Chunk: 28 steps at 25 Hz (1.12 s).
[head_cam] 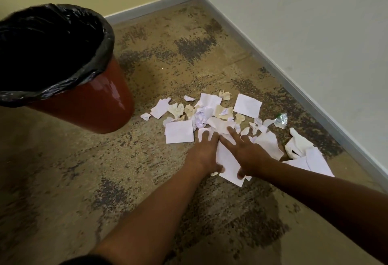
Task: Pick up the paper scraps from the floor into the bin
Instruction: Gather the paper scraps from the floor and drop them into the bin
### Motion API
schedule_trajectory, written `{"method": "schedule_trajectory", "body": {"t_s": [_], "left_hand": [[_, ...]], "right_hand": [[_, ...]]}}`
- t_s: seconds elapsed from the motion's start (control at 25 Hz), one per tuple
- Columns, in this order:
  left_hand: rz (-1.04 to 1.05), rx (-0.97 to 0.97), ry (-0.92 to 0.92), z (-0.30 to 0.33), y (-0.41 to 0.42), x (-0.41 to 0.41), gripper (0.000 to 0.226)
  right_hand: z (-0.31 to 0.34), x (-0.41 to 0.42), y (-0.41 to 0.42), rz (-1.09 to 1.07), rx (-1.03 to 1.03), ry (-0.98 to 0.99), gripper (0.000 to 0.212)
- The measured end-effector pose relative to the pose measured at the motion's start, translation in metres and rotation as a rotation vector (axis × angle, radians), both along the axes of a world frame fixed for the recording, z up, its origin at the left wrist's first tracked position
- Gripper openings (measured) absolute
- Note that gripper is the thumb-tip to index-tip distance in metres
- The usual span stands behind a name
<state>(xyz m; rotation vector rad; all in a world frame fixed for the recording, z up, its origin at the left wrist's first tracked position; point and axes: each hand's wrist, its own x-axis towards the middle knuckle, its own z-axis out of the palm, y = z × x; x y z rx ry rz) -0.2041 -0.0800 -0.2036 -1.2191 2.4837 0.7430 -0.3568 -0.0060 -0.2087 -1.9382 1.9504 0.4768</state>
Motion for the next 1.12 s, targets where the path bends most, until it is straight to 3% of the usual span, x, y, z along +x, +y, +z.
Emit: {"method": "schedule_trajectory", "body": {"t_s": [0.12, 0.36, 0.48, 0.64, 0.88, 1.12], "left_hand": [[0.034, -0.054, 0.018, -0.007, 0.008, -0.003, 0.101], [0.083, -0.104, 0.115, -0.011, 0.018, -0.006, 0.048], [0.111, -0.11, 0.189, -0.007, 0.018, -0.005, 0.03], [0.093, -0.131, 0.235, 0.005, 0.013, -0.002, 0.03], [0.099, -0.159, 0.286, 0.049, -0.008, 0.011, 0.027], [0.225, -0.309, 0.466, 0.116, -0.052, 0.037, 0.019]], "right_hand": [[-0.004, 0.0, -0.002, 0.004, -0.024, -0.041, 0.128], [0.002, -0.002, -0.003, 0.018, -0.17, -0.178, 0.065], [0.005, -0.004, -0.004, 0.053, -0.269, -0.252, 0.044], [0.014, -0.008, -0.013, 0.106, -0.249, -0.201, 0.038], [0.056, -0.004, -0.039, -0.001, -0.283, -0.258, 0.031], [0.119, 0.022, -0.078, -0.109, -0.547, -0.471, 0.018]]}}
